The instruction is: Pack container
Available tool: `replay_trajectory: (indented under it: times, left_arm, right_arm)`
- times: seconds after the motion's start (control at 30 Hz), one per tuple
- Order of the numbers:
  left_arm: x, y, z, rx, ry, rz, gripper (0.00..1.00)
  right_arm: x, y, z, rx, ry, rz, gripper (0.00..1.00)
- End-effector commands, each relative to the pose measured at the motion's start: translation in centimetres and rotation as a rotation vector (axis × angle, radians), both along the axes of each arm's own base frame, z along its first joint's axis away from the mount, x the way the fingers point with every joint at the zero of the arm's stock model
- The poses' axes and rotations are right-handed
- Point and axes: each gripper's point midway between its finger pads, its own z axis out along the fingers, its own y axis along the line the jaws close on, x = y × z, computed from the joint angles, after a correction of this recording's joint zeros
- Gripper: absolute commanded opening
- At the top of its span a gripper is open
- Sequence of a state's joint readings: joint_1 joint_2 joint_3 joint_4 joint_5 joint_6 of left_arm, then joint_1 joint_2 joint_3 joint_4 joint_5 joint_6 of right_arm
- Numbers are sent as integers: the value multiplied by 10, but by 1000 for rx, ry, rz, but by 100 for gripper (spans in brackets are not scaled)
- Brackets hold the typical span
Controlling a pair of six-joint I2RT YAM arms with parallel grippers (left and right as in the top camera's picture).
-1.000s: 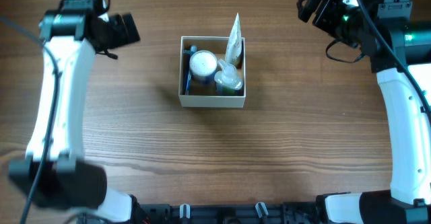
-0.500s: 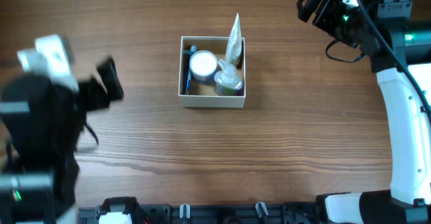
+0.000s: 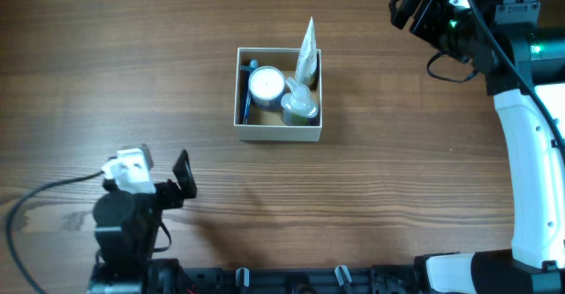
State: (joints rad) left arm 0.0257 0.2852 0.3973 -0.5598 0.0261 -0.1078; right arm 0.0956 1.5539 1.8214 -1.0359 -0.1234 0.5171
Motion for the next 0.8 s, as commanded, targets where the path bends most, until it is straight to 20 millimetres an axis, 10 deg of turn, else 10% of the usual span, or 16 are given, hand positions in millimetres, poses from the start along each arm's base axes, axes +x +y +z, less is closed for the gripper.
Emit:
replay_trajectory:
  times: [0.0,0.77]
  left_arm:
    - [-1,-5,-30,3,-28,-34,100]
    - [-4,-5,-58,4,-40,-34,100]
  right_arm:
    - [0,1,2,11,-2,-2,100]
    - [0,1,2,10,-3,-2,100]
